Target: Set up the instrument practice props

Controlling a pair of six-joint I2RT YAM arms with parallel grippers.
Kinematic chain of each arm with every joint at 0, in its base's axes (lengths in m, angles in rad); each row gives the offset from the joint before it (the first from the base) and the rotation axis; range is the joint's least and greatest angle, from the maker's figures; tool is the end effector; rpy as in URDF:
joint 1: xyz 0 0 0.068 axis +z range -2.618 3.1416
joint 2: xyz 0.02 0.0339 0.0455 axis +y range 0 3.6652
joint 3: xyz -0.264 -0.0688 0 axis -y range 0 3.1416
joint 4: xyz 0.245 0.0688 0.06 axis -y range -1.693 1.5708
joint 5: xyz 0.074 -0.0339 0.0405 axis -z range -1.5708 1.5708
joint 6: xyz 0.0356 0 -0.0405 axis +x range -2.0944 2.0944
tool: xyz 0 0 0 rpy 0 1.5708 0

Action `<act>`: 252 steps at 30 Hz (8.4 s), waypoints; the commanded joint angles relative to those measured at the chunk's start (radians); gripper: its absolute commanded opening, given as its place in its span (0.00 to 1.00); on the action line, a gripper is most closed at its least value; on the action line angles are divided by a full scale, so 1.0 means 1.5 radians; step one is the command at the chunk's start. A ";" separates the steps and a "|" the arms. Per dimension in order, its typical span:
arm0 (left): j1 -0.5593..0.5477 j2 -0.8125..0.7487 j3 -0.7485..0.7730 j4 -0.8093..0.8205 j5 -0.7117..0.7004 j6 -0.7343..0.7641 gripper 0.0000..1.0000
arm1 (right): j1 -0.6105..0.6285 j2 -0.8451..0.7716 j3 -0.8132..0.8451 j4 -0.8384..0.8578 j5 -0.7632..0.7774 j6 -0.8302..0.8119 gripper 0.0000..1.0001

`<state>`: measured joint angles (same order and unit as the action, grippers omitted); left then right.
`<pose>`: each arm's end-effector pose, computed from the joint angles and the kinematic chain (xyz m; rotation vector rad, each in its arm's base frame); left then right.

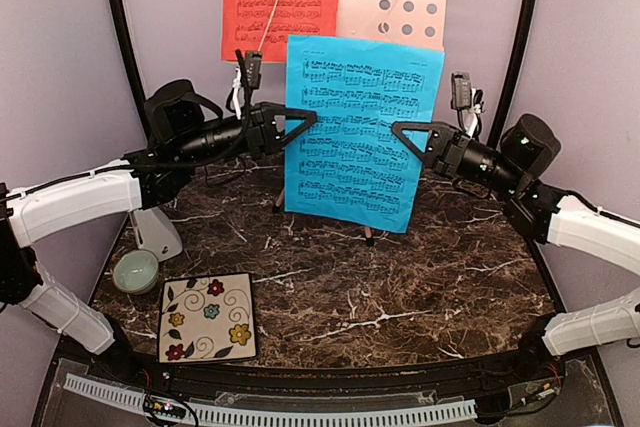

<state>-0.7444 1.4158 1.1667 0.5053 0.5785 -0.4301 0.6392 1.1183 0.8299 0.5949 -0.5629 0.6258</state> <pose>0.2309 -0.2392 0.3984 0.7496 1.2936 -1.3470 0.1939 0.1678 0.3702 -0.5444 1.3526 1.4109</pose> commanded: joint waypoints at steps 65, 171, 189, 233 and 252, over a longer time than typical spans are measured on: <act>0.073 0.228 0.736 -0.174 -0.210 0.223 0.00 | -0.070 0.359 0.640 -0.171 0.270 -0.002 0.35; 0.072 0.273 0.638 0.000 -0.193 0.257 0.44 | -0.098 0.233 0.482 -0.202 0.240 -0.166 0.37; 0.072 0.251 0.630 -0.032 -0.192 0.249 0.51 | -0.098 0.286 0.548 -0.161 0.222 -0.154 0.11; 0.072 0.420 0.885 -0.072 -0.162 0.230 0.00 | -0.122 0.172 0.343 -0.095 0.250 -0.191 0.27; 0.072 0.421 0.889 -0.077 -0.150 0.227 0.00 | -0.130 0.281 0.589 -0.163 0.256 -0.313 0.40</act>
<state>-0.6388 2.0571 2.4741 0.3649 0.3367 -0.0757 0.4522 1.5192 1.6276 0.3557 -0.1917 0.2512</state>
